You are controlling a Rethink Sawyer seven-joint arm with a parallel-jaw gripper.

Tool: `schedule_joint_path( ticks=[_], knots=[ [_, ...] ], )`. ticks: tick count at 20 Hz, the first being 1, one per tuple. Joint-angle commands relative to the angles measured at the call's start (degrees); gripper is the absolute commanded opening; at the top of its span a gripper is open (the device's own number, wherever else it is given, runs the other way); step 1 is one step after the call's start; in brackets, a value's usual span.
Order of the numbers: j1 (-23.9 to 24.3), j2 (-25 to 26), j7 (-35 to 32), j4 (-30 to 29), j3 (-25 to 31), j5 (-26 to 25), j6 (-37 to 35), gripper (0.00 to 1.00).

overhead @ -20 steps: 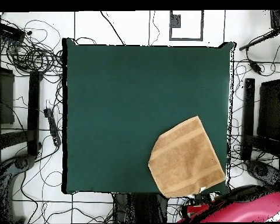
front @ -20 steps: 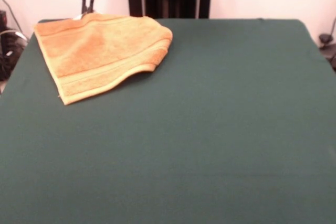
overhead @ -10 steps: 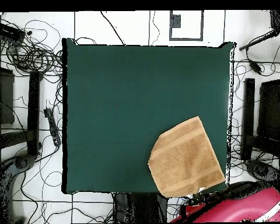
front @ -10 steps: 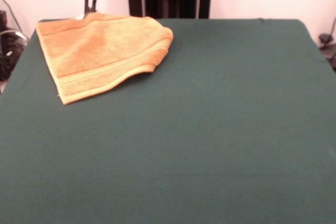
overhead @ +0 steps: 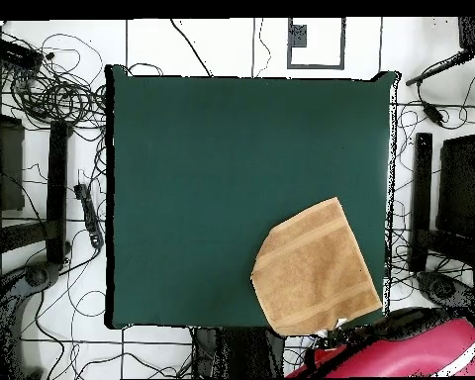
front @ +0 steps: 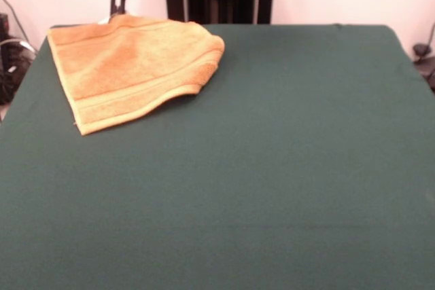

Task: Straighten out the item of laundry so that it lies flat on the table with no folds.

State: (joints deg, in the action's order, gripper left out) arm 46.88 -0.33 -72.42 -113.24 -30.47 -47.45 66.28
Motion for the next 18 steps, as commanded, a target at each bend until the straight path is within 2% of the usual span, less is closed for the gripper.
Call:
schedule_joint_path(
  ticks=[1, 9, 15, 18],
  knots=[
    [-6.1, -10.8, -17.2, -8.9, 3.5, -6.4, -17.4, 0.0],
    [-4.3, -17.5, -16.5, -11.1, 7.3, -8.0, -24.8, 0.0],
    [-3.1, -19.6, -15.0, -12.0, 9.0, -7.9, -27.2, 0.0],
    [-2.7, -23.0, -15.6, -13.2, 10.3, -8.8, -30.4, 0.0]
  ],
)
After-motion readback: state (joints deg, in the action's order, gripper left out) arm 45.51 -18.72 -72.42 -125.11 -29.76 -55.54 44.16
